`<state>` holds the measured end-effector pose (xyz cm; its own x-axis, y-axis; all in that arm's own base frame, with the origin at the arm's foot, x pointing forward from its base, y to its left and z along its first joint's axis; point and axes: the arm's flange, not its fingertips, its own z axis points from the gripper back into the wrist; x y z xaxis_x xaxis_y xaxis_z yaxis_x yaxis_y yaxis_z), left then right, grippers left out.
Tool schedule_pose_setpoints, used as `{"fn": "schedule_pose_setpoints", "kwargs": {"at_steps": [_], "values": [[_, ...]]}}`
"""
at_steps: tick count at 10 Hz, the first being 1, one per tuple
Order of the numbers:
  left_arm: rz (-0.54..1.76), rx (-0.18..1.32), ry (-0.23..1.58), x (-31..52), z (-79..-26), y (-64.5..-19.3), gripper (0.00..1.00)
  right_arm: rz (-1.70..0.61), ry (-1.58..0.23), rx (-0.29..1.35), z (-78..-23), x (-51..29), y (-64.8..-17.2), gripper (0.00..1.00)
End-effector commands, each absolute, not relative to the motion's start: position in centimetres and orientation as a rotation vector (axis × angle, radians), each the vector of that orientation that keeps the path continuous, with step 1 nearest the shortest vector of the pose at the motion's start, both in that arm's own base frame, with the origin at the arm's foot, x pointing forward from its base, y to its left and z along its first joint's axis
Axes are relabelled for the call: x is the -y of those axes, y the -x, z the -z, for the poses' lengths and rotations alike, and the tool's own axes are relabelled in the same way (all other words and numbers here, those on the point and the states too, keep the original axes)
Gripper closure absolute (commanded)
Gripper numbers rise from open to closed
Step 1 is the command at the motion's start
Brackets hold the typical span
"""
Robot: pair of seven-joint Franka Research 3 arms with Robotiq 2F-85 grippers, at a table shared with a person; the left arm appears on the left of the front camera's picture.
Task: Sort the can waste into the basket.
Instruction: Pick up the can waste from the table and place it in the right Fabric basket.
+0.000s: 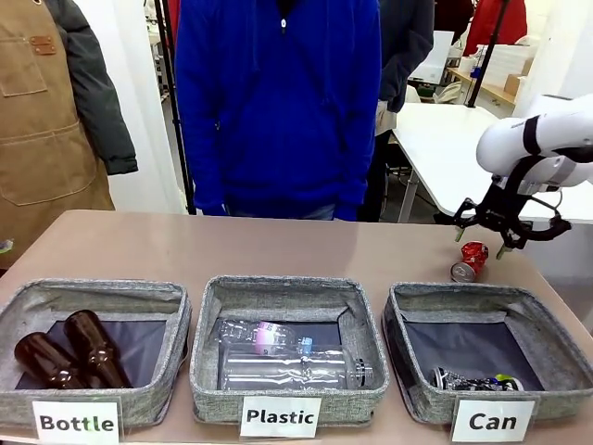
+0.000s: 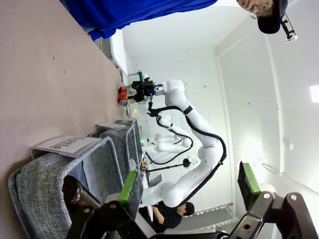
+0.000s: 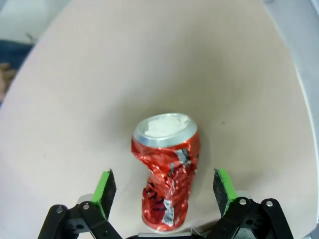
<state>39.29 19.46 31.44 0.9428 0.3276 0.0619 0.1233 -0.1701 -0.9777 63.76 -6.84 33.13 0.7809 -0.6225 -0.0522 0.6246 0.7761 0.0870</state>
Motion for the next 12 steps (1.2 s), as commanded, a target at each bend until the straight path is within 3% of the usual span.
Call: {"fn": "schedule_pose_setpoints", "kwargs": {"at_steps": [1, 7, 8, 9, 10, 11, 12], "values": [[-0.198, 0.335, 1.741, -19.3, -32.0, -38.9, 0.00, 0.656, -0.115, -0.085, -32.5, 6.7, -64.8, 0.00], [-0.198, 0.335, 1.741, -19.3, -32.0, -38.9, 0.00, 0.673, -0.054, -0.120, -31.1, 5.6, -65.0, 0.00], [-0.198, 0.335, 1.741, -19.3, -32.0, -38.9, 0.00, 0.670, -0.040, -0.121, -31.0, 5.4, -65.0, 0.56], [-0.198, 0.335, 1.741, -19.3, -32.0, -38.9, 0.00, 0.677, -0.034, -0.120, -30.9, 5.4, -65.0, 0.57], [-0.198, 0.335, 1.741, -19.3, -32.0, -38.9, 0.00, 0.680, -0.029, -0.117, -30.9, 5.4, -65.0, 1.00], [-0.198, 0.335, 1.741, -19.3, -32.0, -38.9, 0.00, 0.685, -0.027, -0.112, -31.0, 5.4, -64.9, 0.62], [-0.198, 0.335, 1.741, -19.3, -32.0, -38.9, 0.00, 0.684, -0.025, -0.108, -31.1, 5.3, -64.9, 1.00]]}}
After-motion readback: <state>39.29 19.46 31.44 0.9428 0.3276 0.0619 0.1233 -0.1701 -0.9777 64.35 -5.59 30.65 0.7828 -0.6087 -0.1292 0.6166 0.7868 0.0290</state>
